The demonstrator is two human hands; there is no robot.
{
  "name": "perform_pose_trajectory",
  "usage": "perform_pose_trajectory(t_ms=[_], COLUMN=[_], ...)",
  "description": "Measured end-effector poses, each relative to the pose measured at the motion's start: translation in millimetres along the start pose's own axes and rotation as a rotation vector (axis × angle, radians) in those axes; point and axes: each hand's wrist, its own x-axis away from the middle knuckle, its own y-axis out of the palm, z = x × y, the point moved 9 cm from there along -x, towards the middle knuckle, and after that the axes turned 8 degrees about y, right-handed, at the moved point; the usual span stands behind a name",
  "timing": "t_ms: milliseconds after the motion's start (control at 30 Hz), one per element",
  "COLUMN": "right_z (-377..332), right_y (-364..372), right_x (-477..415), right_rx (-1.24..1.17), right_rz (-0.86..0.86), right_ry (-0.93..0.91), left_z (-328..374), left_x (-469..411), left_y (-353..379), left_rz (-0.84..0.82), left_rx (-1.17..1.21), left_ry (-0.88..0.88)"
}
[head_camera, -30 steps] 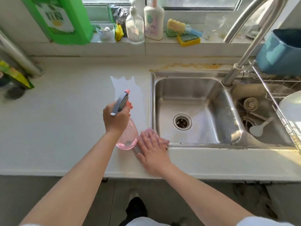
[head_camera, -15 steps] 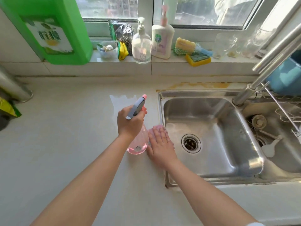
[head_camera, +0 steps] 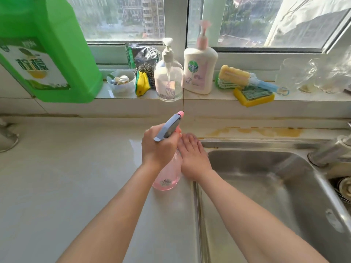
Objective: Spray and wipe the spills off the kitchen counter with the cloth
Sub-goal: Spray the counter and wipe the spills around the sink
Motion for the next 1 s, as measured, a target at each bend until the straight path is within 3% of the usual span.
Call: perform_pose_trajectory(t_ms=[167,400,700,1000], right_z=[14.0,69.1,131.5,196.2], right_y=[-6.7,-25.5,-48.7,-71.5], right_x=[-11.0,-24.8,-21.7,-1.8], right_rx=[0.031,0.132,0.31,0.273], right_rz=[-0.003,0.087,0.218,0.255], right_ry=[0.005,0.254,0.188,0.368], left_z=[-1.9,2.6,6.5,15.9], left_x=[-6.3,-0.4,-1.8,8.8], left_y=[2.0,4.3,7.7,15.9], left_rz=[0.002,-0.022,-0.041,-0.038], left_rx=[-0.024,-0.055,-0.085,-0.073], left_ry=[0.015,0.055,0.079,0.103])
